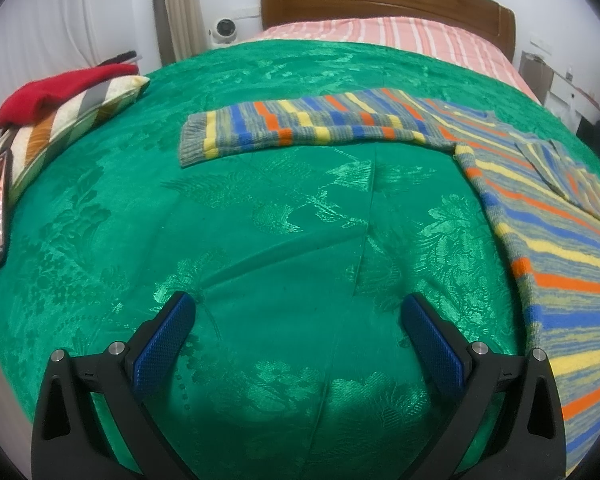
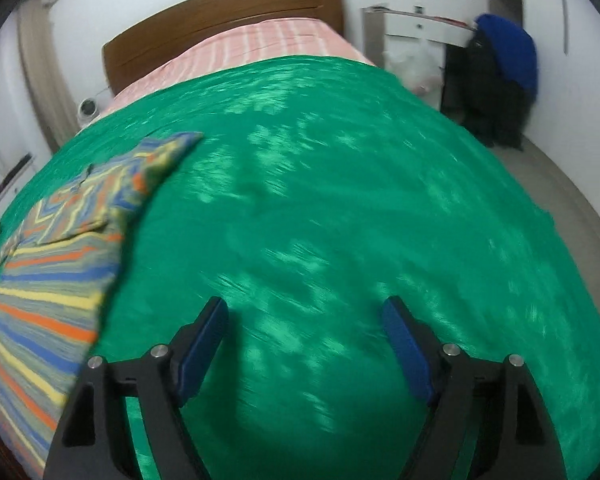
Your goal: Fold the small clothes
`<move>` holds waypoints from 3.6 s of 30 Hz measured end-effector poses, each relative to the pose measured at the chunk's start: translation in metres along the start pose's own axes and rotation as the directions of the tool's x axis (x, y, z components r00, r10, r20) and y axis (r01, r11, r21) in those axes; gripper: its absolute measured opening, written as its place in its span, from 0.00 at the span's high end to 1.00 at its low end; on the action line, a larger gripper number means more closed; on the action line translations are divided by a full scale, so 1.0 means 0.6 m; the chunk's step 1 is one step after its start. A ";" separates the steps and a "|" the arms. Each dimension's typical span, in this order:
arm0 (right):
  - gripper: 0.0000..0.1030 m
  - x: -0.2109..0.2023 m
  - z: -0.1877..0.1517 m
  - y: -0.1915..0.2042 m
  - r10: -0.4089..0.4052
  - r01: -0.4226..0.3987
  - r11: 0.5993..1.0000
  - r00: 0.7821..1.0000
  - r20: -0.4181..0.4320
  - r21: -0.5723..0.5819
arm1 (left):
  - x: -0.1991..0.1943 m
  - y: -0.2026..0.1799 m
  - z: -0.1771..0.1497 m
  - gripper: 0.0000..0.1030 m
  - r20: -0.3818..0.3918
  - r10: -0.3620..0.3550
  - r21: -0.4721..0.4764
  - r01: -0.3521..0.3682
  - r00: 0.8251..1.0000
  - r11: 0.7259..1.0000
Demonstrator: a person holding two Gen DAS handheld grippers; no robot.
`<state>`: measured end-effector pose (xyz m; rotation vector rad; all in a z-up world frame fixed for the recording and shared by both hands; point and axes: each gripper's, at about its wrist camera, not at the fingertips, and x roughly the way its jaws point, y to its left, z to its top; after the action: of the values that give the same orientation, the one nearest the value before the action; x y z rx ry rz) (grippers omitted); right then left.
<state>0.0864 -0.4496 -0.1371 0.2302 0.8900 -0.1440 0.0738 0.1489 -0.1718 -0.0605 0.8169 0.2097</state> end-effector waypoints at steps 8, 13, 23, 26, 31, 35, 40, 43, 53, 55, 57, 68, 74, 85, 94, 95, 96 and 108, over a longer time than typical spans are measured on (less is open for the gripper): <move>0.08 0.013 -0.007 0.009 0.007 -0.006 0.999 1.000 0.008 -0.051 | 0.000 0.000 -0.001 0.00 0.002 0.001 0.001 -0.001 1.000 1.000; 0.08 0.006 -0.015 0.007 0.010 -0.009 0.999 1.000 0.012 -0.053 | 0.000 -0.001 -0.001 0.00 0.002 0.002 0.001 -0.002 1.000 1.000; 0.08 0.001 -0.018 0.005 0.002 -0.001 0.998 1.000 0.018 -0.059 | -0.001 0.000 -0.001 0.00 0.003 0.002 0.003 -0.002 1.000 1.000; 0.08 0.001 -0.018 0.005 0.001 0.000 0.998 1.000 0.017 -0.061 | -0.001 0.000 -0.001 0.00 0.003 0.002 0.003 -0.002 1.000 1.000; 0.08 0.000 -0.018 0.004 0.001 0.000 0.998 1.000 0.017 -0.061 | -0.003 0.001 0.000 0.00 0.005 0.006 0.003 -0.006 1.000 1.000; 0.08 0.000 -0.018 0.004 0.001 0.000 0.998 1.000 0.017 -0.061 | -0.003 0.001 0.000 0.00 0.005 0.006 0.003 -0.006 1.000 1.000; 0.08 0.000 -0.019 0.004 -0.001 0.002 0.998 1.000 0.017 -0.062 | -0.003 0.000 -0.001 0.00 0.005 0.006 0.003 -0.006 1.000 1.000; 0.08 -0.001 -0.020 0.003 -0.005 0.006 0.998 1.000 0.017 -0.062 | -0.003 0.000 -0.001 0.00 0.005 0.006 0.003 -0.006 1.000 1.000; 0.08 -0.002 -0.020 0.002 -0.004 0.006 0.998 1.000 0.017 -0.063 | -0.003 0.000 -0.001 0.00 0.005 0.006 0.004 -0.006 1.000 1.000; 0.08 -0.002 -0.020 0.002 -0.005 0.006 0.998 1.000 0.017 -0.063 | -0.003 0.000 -0.001 0.00 0.005 0.006 0.004 -0.006 1.000 1.000; 0.08 -0.002 -0.020 0.002 -0.003 0.004 0.998 1.000 0.016 -0.063 | -0.003 0.000 -0.001 0.00 0.006 0.006 0.005 -0.006 1.000 1.000; 0.08 -0.002 -0.020 0.001 -0.003 0.004 0.998 1.000 0.016 -0.064 | -0.003 -0.001 -0.001 0.00 0.006 0.006 0.006 -0.006 1.000 1.000; 0.08 -0.003 -0.020 0.000 -0.003 0.004 0.998 1.000 0.016 -0.064 | -0.003 -0.001 -0.001 0.00 0.000 0.008 0.006 -0.008 1.000 1.000; 0.06 -0.003 -0.022 -0.003 -0.005 0.006 0.998 1.000 0.015 -0.067 | -0.017 0.155 0.171 0.01 -0.071 -0.252 -0.281 0.223 0.965 0.934; 0.06 -0.003 -0.024 -0.005 -0.003 0.005 0.998 1.000 0.022 -0.068 | 0.148 0.204 0.229 0.19 -0.233 -0.181 -0.373 0.084 0.955 0.924; 0.06 -0.003 -0.024 -0.005 -0.003 0.004 0.998 1.000 0.023 -0.068 | 0.156 0.195 0.234 0.28 -0.224 -0.168 -0.368 0.077 0.960 0.927; 0.06 -0.003 -0.024 -0.005 -0.003 0.005 0.998 1.000 0.022 -0.068 | 0.162 0.188 0.243 0.55 -0.214 -0.164 -0.363 0.077 0.963 0.928; 0.06 -0.004 -0.025 -0.007 -0.003 0.005 0.998 1.000 0.026 -0.068 | -0.049 -0.176 0.385 0.95 0.061 -0.285 0.199 0.268 0.957 0.943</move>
<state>0.0726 -0.4498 -0.1447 0.1625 0.8682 -0.1197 0.2420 0.0718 0.0047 0.0125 0.7269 -0.1314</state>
